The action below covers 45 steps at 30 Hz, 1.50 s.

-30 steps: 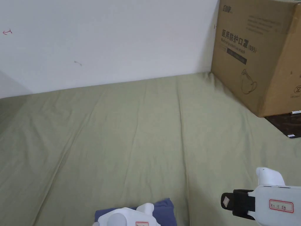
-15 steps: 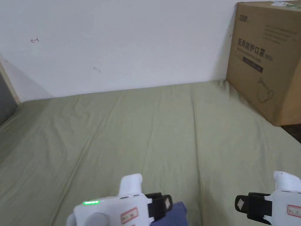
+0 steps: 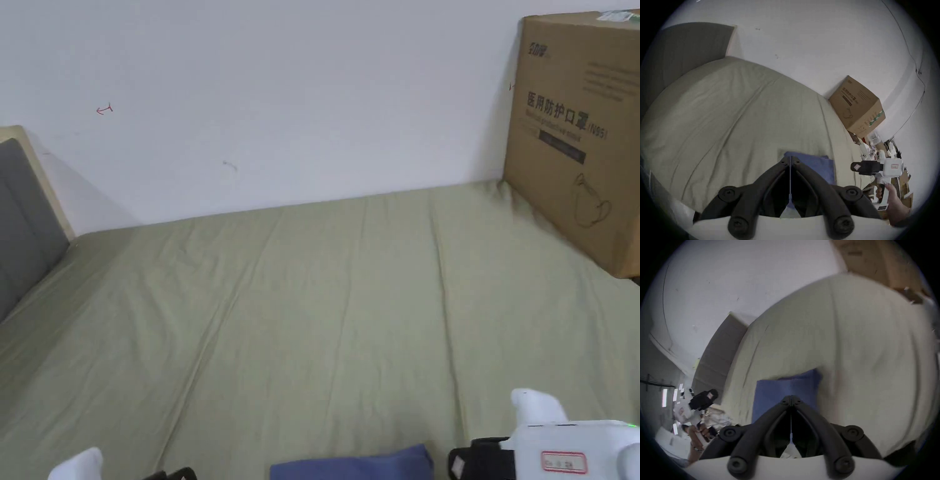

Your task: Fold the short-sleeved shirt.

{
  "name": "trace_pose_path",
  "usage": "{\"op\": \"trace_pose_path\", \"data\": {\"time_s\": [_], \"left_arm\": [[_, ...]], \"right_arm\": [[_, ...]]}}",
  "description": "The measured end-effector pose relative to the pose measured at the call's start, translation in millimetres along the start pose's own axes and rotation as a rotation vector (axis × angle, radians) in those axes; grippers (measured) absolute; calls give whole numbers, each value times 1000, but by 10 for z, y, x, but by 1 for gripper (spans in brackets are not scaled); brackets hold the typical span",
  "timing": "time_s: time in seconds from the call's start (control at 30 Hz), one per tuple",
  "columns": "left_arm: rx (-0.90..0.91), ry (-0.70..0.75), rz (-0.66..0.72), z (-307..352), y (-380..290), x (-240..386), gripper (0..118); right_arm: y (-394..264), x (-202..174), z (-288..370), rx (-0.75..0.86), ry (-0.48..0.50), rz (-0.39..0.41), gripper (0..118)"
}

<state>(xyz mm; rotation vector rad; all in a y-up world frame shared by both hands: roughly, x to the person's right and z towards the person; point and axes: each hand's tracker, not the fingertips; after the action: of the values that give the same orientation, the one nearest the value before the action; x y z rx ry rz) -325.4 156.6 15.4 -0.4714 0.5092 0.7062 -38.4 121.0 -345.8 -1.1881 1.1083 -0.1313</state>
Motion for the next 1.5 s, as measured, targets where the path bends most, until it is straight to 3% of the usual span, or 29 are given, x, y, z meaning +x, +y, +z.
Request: {"op": "trace_pose_path", "data": {"time_s": [0.07,0.17,0.3,0.33,0.4,0.47,0.63,0.7,0.73,1.1,1.2,1.23,1.27,1.33,1.37,1.4,1.43,1.47,1.5], "left_arm": [[-21,15,5,17,-53,-73,1],[-65,-5,24,-26,-81,-182,1],[-145,-91,91,-185,-87,-307,1],[-165,-128,111,-239,-93,-336,1],[-221,-203,163,-389,-99,-423,2],[-256,-256,214,-556,-134,-493,15],[-364,-410,337,-1134,-267,-788,93],[-419,-466,372,-1353,-312,-864,114],[-436,-499,376,-1431,-336,-868,118],[-583,-800,460,-2221,-750,-446,118],[-582,-817,473,-2304,-764,-489,118],[-583,-822,484,-2295,-755,-507,112],[-583,-817,478,-2236,-735,-518,97],[-580,-663,355,-2160,-681,-561,23],[-595,-497,227,-2135,-658,-570,23],[-620,-498,210,-2144,-708,-620,23],[-592,-613,314,-2114,-722,-637,23],[-576,-604,329,-2089,-705,-581,23],[-576,-541,246,-2081,-700,-497,23]], "right_arm": [[-38,23,-248,-56,86,-23,0],[-102,127,-569,-158,94,4,0],[-192,430,-874,-235,85,-25,0],[-202,517,-903,-240,85,-38,0],[-213,679,-878,-218,178,-115,0],[-216,762,-860,-207,181,-147,0],[-226,826,-856,-211,206,-138,0],[-225,827,-864,-214,211,-143,0],[-225,832,-866,-215,213,-143,0],[-202,905,-903,-232,246,-145,0],[-204,917,-910,-234,249,-151,0],[-206,922,-912,-234,252,-154,0],[-210,926,-910,-232,255,-156,0],[-220,941,-907,-228,259,-157,0],[-229,955,-906,-225,263,-162,0],[-239,969,-918,-231,283,-178,0],[-248,961,-924,-238,295,-185,0],[-244,947,-914,-231,272,-174,0],[-238,941,-911,-231,277,-174,0]]}}
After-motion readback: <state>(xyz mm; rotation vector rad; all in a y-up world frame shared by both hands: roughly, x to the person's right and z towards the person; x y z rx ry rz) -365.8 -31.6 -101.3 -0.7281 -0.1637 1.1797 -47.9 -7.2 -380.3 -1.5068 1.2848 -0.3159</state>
